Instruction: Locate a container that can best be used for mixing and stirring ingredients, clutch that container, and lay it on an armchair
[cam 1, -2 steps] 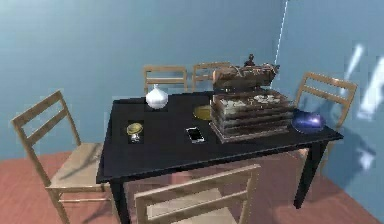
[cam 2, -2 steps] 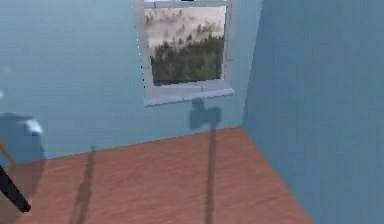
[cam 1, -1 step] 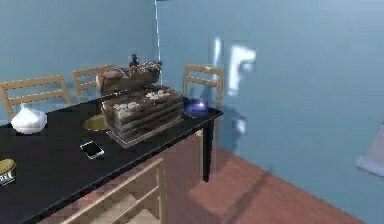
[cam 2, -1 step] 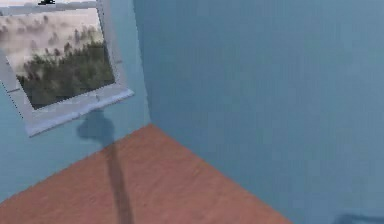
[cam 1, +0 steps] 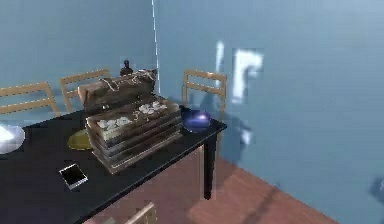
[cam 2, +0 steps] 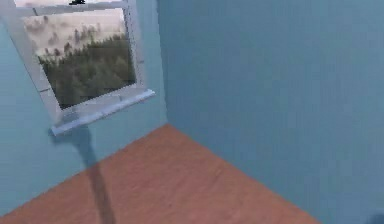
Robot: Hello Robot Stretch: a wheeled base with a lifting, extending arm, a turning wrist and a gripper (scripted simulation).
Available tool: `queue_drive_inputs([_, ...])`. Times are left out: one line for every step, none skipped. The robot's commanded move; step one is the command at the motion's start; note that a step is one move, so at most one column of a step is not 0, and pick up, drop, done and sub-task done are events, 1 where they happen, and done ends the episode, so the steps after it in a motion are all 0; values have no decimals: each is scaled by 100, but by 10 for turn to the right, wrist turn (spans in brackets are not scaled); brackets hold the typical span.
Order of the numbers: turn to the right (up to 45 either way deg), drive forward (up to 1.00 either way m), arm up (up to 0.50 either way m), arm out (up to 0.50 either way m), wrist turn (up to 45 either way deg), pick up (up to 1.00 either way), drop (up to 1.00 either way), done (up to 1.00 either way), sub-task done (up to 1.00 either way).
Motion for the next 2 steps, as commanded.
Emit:
queue_drive_inputs([150, 0, 0, 0, 0, 0, 0, 0, 0])
queue_drive_inputs([0, 30, 0, 0, 0, 0, 0, 0, 0])
